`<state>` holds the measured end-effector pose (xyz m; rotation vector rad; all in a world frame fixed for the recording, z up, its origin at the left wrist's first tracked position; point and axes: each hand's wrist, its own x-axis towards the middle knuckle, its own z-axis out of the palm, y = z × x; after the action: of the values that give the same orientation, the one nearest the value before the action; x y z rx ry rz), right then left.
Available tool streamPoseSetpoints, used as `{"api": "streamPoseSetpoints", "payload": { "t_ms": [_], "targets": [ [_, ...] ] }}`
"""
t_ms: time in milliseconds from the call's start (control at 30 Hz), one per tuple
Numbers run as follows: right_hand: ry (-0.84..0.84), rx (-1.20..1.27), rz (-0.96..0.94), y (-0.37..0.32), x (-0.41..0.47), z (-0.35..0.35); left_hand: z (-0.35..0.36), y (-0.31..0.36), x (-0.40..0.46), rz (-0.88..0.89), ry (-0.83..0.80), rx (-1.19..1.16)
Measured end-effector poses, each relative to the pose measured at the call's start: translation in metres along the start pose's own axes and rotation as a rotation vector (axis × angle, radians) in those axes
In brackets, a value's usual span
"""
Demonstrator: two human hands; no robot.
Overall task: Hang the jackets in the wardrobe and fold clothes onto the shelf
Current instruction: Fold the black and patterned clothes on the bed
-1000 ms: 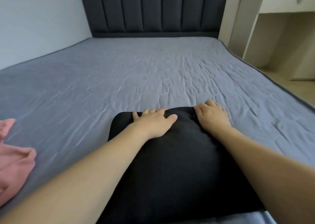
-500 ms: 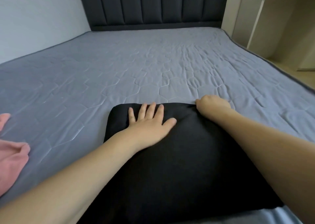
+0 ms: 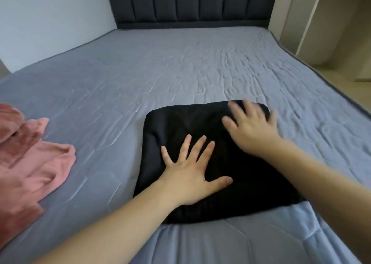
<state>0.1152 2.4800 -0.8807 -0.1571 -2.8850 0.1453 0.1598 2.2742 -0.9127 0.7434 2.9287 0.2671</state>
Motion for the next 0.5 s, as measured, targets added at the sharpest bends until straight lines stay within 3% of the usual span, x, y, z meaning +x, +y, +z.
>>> {"api": "streamPoseSetpoints", "payload": {
  "t_ms": [67, 133, 333, 500],
  "targets": [
    [-0.207, 0.030, 0.010, 0.008, -0.037, 0.010, -0.003, 0.005, -0.002, -0.006, -0.004, 0.025],
    [-0.283, 0.062, 0.070, 0.018, -0.040, 0.014, -0.007, 0.004, -0.008, -0.037, -0.014, 0.030],
    [-0.209, 0.199, 0.178, 0.020, -0.038, 0.015, -0.015, -0.045, -0.048, -0.282, -0.051, 0.013],
    [-0.234, 0.239, 0.403, 0.018, -0.031, 0.010, -0.026, -0.043, -0.033, -0.499, -0.079, -0.315]
  ]
}}
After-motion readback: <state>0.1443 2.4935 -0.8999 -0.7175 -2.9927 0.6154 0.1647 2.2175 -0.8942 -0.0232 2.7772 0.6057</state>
